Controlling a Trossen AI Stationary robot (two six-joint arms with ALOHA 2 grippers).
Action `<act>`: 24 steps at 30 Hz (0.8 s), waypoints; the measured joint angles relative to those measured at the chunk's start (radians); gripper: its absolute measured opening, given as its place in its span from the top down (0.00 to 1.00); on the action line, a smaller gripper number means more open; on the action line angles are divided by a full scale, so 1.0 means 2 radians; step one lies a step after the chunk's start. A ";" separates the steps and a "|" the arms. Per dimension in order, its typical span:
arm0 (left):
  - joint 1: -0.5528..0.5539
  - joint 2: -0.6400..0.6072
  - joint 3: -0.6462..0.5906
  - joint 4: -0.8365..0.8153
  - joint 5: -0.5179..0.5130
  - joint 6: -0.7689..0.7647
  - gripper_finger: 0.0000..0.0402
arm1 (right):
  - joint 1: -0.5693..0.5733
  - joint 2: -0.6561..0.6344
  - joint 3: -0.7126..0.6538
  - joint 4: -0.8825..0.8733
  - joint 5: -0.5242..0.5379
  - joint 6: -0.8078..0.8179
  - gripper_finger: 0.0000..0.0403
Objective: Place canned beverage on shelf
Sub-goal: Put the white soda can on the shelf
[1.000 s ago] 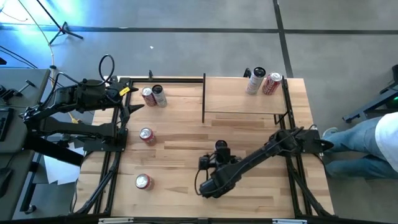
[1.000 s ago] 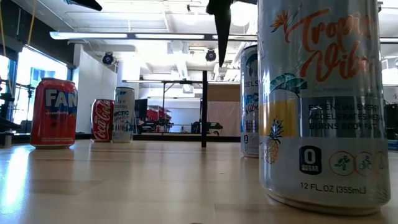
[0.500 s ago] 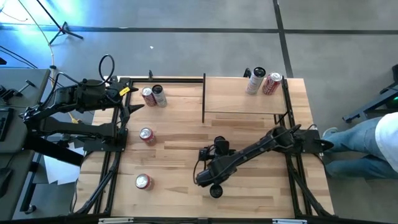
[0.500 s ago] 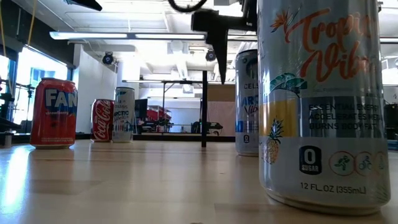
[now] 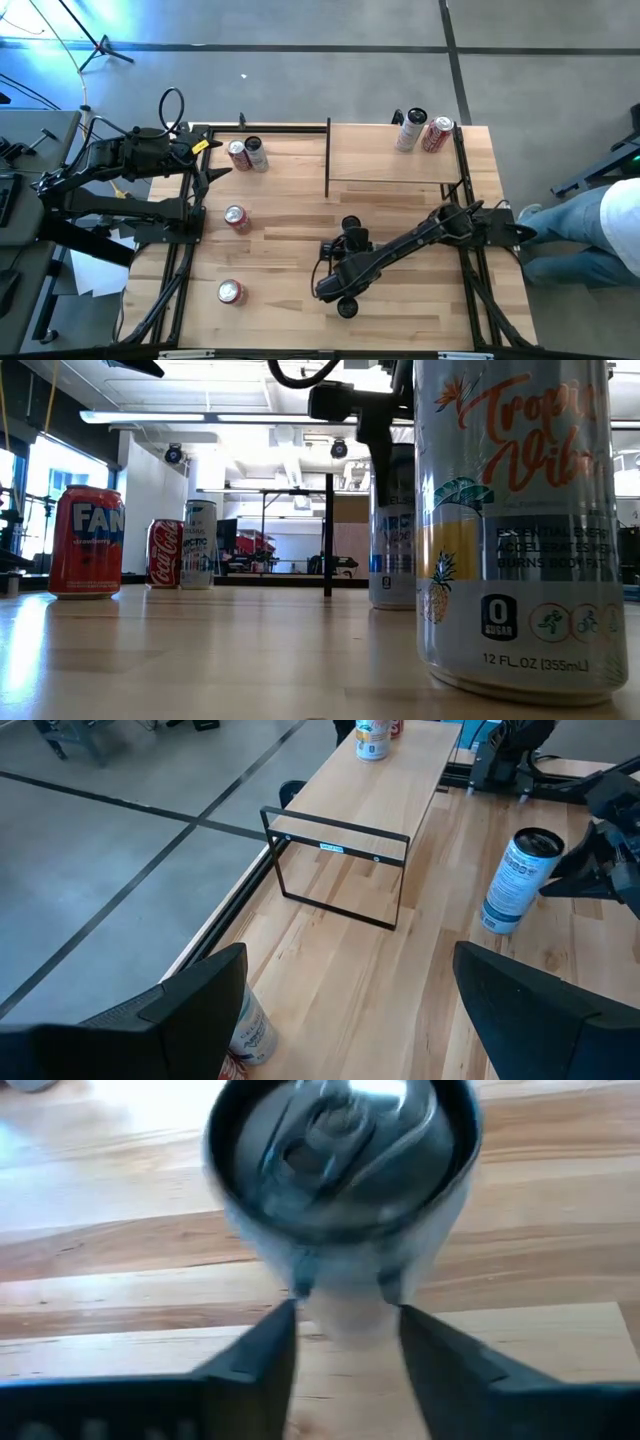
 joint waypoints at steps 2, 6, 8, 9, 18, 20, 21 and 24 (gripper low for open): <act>0.000 0.000 0.000 0.000 0.000 0.000 0.17 | 0.001 0.000 0.000 -0.001 0.000 -0.001 0.76; 0.000 0.000 0.000 0.000 0.000 0.000 0.17 | 0.005 0.000 0.000 -0.001 0.003 -0.004 0.97; 0.000 0.000 0.000 0.000 0.000 0.000 0.17 | 0.007 0.000 0.000 -0.002 0.003 -0.005 0.96; 0.000 0.000 0.000 0.000 0.000 0.000 0.17 | 0.007 0.000 0.000 -0.001 0.003 -0.005 0.94; 0.000 0.000 0.000 0.000 0.000 0.000 0.17 | 0.020 0.000 0.005 0.008 -0.004 -0.014 0.75; 0.000 0.000 0.000 0.000 0.000 0.000 0.17 | 0.024 -0.001 0.010 0.009 -0.008 -0.018 0.70; 0.000 0.000 0.000 0.000 0.000 0.000 0.17 | 0.027 -0.001 0.013 0.010 -0.008 -0.020 0.67; 0.000 0.000 0.000 0.000 0.000 0.000 0.17 | 0.035 -0.001 0.024 0.010 -0.008 -0.037 0.58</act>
